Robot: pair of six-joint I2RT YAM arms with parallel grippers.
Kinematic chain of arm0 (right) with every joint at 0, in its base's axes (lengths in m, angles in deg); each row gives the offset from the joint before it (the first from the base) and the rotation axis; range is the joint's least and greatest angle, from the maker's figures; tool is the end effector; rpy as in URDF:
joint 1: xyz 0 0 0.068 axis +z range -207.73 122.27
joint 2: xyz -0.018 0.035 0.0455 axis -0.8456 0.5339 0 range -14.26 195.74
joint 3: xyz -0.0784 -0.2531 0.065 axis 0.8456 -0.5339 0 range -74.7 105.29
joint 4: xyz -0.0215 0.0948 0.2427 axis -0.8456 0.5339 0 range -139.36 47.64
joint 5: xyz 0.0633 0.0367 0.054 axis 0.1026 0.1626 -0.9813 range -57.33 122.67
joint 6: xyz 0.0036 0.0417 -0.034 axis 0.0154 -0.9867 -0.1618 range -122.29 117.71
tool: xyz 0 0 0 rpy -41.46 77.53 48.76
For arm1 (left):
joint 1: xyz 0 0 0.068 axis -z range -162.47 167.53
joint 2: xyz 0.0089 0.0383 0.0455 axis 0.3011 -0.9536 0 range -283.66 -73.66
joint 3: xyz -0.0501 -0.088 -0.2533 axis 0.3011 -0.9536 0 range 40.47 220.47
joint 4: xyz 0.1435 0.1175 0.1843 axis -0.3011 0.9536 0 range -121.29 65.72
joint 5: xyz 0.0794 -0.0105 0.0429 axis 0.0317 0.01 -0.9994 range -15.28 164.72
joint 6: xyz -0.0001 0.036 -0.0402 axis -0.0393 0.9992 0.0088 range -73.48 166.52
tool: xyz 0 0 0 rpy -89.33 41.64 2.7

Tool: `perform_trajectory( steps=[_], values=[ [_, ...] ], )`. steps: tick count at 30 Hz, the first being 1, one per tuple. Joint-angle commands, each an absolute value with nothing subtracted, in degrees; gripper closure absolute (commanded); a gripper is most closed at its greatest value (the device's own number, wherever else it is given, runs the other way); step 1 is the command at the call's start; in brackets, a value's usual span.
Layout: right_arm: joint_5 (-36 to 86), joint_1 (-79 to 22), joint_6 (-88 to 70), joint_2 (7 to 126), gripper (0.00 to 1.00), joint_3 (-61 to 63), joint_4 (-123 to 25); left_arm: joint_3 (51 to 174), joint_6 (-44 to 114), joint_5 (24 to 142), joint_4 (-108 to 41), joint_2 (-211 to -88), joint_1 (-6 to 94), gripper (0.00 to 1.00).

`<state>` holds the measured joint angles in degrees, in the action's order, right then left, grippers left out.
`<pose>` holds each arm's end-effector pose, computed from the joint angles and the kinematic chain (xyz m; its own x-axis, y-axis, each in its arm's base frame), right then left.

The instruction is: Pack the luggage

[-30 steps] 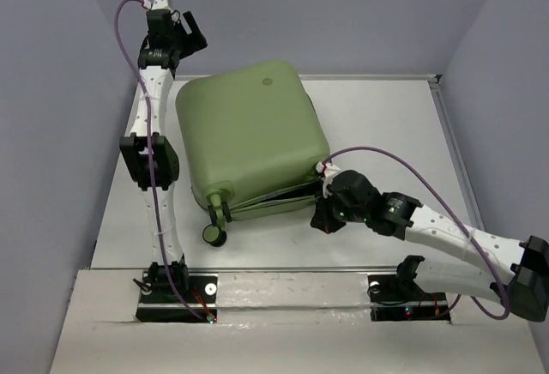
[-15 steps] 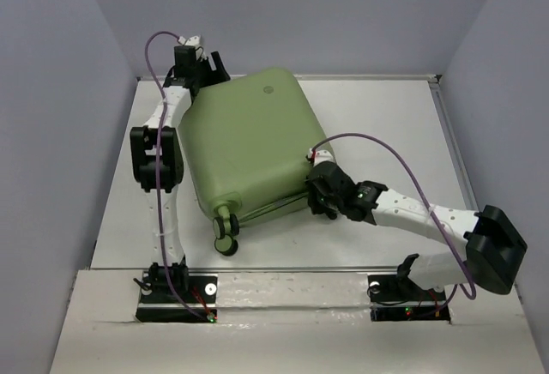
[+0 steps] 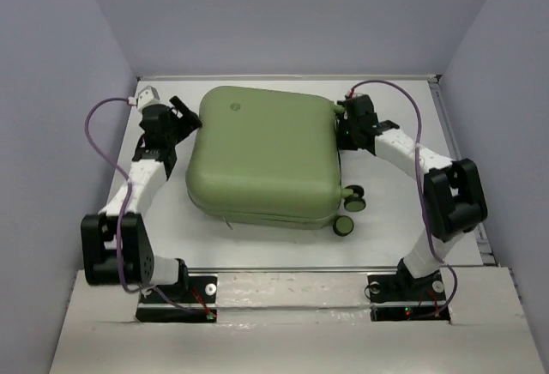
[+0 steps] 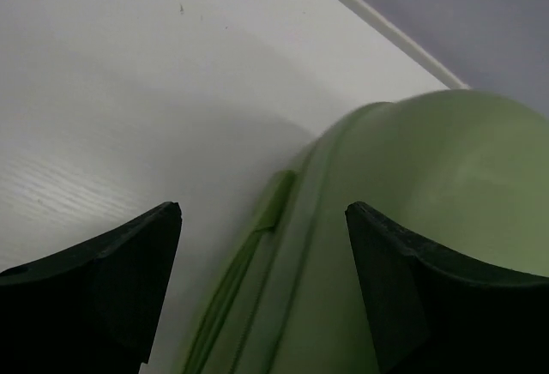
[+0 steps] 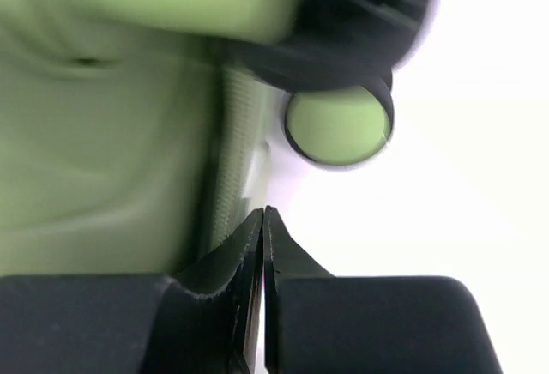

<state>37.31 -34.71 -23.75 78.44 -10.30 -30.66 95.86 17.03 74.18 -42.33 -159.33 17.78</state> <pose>0.3244 0.1347 0.2338 -0.7504 0.0773 -0.6564 -0.0693 0.9784 0.1945 0.3453 -0.0013 0.2688 -0.2845 -0.4910 -0.8234 -0.1661 0.8711 -0.4621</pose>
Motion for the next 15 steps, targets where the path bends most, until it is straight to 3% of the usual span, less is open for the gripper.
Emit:
perform_trajectory(
  steps=[1,2,4,5,6,10,12,15],
  values=[
    [10.44,-30.49,-25.05,91.09,0.89,12.26,-44.37,83.46,18.84,87.73,-31.56,-144.79,28.86,0.1],
    [9.13,-30.49,-25.67,93.64,0.88,20.92,-43.04,82.05,18.84,87.55,-31.37,-142.15,31.04,0.1],
    [7.1,-30.49,-26.55,100.06,0.74,33.41,-37.43,78.8,17.88,87.29,-28.13,-135.21,32.63,0.1],
    [7.01,-31.1,-26.55,101.65,0.65,36.88,-35.67,77.66,17.17,87.37,-27.95,-133.01,33.69,0.1],
    [6.92,-31.62,-26.46,102.97,0.46,39.61,-34.26,75.99,16.73,87.29,-27.25,-130.98,35.79,0.1],
    [5.96,-34.52,-25.51,105.53,0.09,48.84,-27.24,75.27,14.45,84.92,-24.7,-120.8,38.79,0.1],
    [5.25,-35.93,-23.49,105.36,0.02,51.14,-24.85,76.41,14.7,83.34,-23.91,-118.58,38.88,0.1],
    [3.94,-37.78,-20.16,100.29,0.0,48.02,-22.56,83.5,17.24,82.2,-21.54,-118.39,38.88,0.08]
  ],
)
